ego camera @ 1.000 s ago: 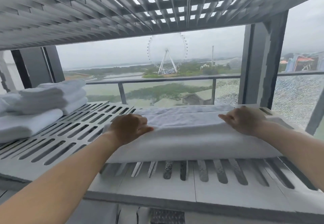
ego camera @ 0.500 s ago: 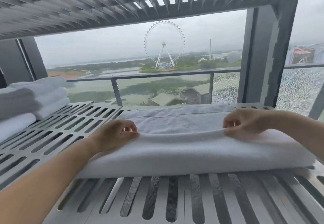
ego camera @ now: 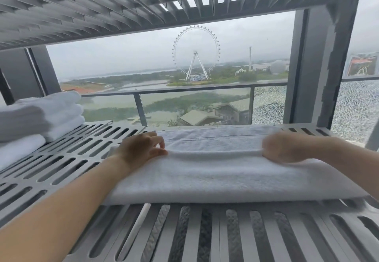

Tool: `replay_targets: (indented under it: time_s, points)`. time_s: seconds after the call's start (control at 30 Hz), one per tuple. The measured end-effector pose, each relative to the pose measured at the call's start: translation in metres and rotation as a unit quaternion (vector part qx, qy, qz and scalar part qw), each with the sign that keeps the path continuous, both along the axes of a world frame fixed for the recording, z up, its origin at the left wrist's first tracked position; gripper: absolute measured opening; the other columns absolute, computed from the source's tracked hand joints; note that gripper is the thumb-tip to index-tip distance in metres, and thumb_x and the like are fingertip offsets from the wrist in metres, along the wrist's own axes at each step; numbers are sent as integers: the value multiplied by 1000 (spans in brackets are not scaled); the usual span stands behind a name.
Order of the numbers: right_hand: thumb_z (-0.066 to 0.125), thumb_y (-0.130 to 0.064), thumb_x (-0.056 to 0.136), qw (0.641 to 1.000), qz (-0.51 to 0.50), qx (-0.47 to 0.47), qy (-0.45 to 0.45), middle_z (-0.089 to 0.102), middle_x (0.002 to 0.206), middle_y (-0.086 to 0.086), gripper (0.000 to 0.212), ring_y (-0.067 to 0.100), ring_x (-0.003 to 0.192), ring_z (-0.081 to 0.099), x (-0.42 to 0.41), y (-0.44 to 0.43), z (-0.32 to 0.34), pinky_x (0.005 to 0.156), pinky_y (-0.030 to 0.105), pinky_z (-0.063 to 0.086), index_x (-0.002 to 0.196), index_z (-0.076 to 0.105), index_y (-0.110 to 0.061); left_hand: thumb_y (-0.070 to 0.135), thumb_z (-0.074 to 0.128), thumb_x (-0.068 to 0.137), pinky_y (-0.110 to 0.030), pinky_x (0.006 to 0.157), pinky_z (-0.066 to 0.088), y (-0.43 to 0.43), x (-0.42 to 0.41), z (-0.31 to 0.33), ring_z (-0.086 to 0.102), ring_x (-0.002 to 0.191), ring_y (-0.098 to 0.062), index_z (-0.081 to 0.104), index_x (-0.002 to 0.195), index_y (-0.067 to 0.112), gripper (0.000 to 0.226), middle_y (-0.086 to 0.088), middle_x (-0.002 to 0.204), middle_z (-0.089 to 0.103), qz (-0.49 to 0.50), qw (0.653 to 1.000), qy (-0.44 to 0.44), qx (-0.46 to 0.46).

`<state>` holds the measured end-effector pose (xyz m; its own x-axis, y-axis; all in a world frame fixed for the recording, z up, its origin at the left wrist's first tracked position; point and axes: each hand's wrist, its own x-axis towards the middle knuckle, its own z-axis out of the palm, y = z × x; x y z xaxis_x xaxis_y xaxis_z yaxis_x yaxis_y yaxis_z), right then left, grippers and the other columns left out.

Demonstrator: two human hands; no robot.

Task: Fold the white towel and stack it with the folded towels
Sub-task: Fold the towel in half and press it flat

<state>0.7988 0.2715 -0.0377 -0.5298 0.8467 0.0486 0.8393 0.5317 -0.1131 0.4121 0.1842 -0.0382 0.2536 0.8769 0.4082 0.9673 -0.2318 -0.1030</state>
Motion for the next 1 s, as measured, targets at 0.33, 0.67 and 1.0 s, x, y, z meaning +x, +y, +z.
replay_targets:
  time_s: [0.33,0.67,1.0]
  points:
    - [41,-48,91,990,92,44,100,46,126,-15,35,5,114,43,-45,-47,-9,96,25,32,120,47,-30,31,40,97,-26,89,43,-24,85,-4,58,103,-11,65,109,24,29,4,114,64,-87,981,-146,-98]
    - [7,-72,82,993,98,-64,-13,-7,150,-28,49,4,139,-12,-57,-66,-35,107,58,-15,129,-5,-66,65,12,89,-46,113,-15,-34,101,-30,-16,138,1,-2,143,47,59,18,154,-12,-74,956,-45,-281]
    - [17,-57,93,990,87,-100,49,5,153,-22,47,4,141,-3,-56,-66,-24,110,56,-11,140,19,-49,62,12,91,-49,113,-15,-29,106,-19,-18,139,-3,-7,143,44,58,14,154,-16,-55,944,-18,-324]
